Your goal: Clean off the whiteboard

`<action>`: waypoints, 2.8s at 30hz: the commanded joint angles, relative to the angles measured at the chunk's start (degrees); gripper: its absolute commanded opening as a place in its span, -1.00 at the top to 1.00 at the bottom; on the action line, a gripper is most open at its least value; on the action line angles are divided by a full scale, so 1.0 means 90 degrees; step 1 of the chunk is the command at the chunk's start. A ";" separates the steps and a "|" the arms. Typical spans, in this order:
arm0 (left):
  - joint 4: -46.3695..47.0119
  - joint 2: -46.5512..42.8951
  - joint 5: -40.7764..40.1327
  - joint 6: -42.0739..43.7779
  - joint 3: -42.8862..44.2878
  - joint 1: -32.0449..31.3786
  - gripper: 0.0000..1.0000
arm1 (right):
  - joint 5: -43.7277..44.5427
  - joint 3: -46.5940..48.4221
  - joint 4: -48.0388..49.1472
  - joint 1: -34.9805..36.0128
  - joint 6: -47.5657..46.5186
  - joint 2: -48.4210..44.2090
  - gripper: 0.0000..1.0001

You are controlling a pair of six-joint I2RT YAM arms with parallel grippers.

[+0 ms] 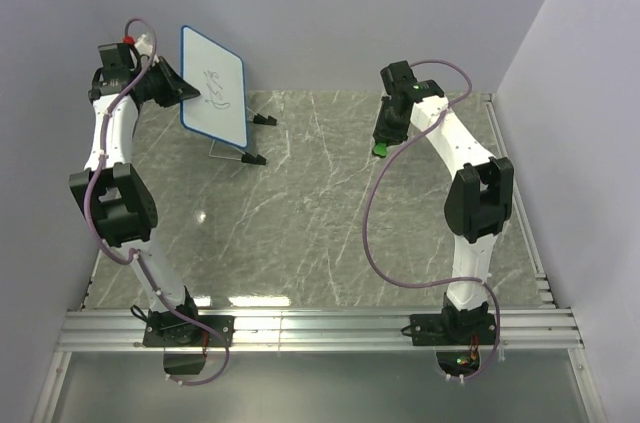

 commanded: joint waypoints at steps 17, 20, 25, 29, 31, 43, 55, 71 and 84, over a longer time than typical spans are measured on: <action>-0.0350 0.0093 -0.1472 0.1477 -0.0185 -0.1230 0.99 | -0.0026 0.0063 -0.0048 0.0043 -0.0122 -0.0412 1.00; -0.0438 0.0327 -0.1599 0.1506 -0.0087 -0.1377 0.99 | -0.0026 -0.0035 -0.0019 0.0033 -0.0122 -0.0442 1.00; -0.0604 0.0602 -0.1571 0.1604 -0.0300 -0.1756 0.99 | -0.0075 -0.0094 -0.0019 0.0033 -0.0122 -0.0490 1.00; -0.0692 0.0563 -0.1055 0.1575 -0.0555 -0.2148 0.99 | -0.0250 -0.0259 0.0001 0.0033 -0.0054 -0.0637 1.00; -0.0789 0.0572 -0.0838 0.1565 -0.0546 -0.2450 0.99 | -0.0357 -0.0357 0.0010 0.0062 -0.0025 -0.0734 1.00; -0.1073 0.0602 0.0751 0.0921 -0.1461 -0.3057 0.99 | -0.0729 -0.0123 0.0206 0.0336 0.0004 -0.0871 1.00; -0.1375 0.1020 -0.0485 0.0589 -0.1132 -0.3389 0.99 | -0.3225 -0.0777 0.2829 0.0512 0.0403 -0.1018 1.00; -0.1434 0.1344 -0.0886 0.0286 -0.0887 -0.3477 0.99 | -0.3532 0.2063 0.4610 0.0941 0.2719 0.2633 1.00; -0.1356 0.1197 -0.0925 0.0412 -0.1190 -0.3467 0.99 | -0.2087 0.1099 0.2940 0.0990 0.2135 0.2947 1.00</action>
